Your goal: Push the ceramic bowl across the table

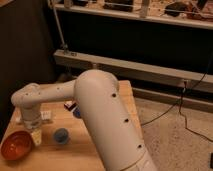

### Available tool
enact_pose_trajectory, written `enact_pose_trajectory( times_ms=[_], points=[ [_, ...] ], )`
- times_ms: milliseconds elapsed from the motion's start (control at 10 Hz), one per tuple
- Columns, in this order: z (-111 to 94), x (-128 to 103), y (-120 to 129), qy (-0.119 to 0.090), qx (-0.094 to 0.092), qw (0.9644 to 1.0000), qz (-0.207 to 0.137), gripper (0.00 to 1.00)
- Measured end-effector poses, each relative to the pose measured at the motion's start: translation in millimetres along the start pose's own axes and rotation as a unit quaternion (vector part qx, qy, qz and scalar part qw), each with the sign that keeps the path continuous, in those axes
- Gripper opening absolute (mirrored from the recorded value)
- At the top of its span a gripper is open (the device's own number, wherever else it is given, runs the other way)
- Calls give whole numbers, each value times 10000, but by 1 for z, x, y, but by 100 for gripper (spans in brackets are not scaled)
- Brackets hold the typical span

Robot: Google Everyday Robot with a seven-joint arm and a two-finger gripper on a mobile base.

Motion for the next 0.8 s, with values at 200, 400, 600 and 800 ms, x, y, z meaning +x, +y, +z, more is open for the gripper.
enact_pose_trajectory(
  times_ms=[200, 400, 600, 800],
  points=[
    [2, -6, 0, -10, -56, 10000, -61, 65],
    [6, -16, -1, -40, -113, 9998, -180, 65],
    [11, -35, -1, -75, -195, 9992, -352, 65],
    [16, -51, -4, -132, -261, 9990, -349, 65]
  ],
)
